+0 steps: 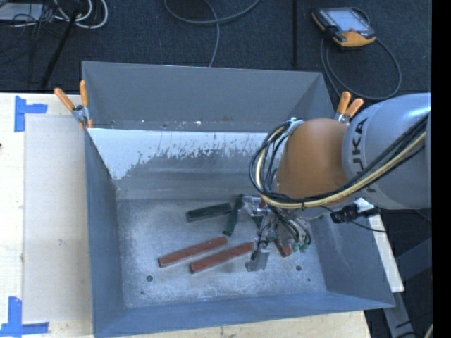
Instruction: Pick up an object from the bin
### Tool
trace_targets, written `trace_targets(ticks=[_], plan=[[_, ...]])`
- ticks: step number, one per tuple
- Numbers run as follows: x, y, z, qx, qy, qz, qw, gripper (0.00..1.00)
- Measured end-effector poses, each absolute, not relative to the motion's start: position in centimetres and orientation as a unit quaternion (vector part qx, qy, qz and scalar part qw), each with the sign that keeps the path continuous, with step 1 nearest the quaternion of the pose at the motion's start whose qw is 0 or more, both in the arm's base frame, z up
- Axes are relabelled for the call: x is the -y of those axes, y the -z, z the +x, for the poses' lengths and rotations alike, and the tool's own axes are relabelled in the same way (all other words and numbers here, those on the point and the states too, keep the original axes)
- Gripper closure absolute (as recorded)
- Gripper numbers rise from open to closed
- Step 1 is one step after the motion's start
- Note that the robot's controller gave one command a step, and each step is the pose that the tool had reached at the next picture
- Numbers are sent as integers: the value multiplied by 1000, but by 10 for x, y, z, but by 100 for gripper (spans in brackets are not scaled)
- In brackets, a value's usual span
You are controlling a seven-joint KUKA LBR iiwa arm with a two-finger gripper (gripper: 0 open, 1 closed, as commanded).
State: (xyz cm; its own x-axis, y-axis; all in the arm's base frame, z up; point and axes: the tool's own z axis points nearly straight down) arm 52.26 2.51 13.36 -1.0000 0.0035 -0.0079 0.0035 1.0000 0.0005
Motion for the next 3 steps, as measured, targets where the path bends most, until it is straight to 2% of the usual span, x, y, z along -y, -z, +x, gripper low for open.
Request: trace_targets(ticks=[1,2,3], plan=[[-62,-69,509,-999,0,-37,-1,100],[-62,-69,509,-999,0,-37,-1,100],[-62,-204,539,-999,0,-43,1,100]])
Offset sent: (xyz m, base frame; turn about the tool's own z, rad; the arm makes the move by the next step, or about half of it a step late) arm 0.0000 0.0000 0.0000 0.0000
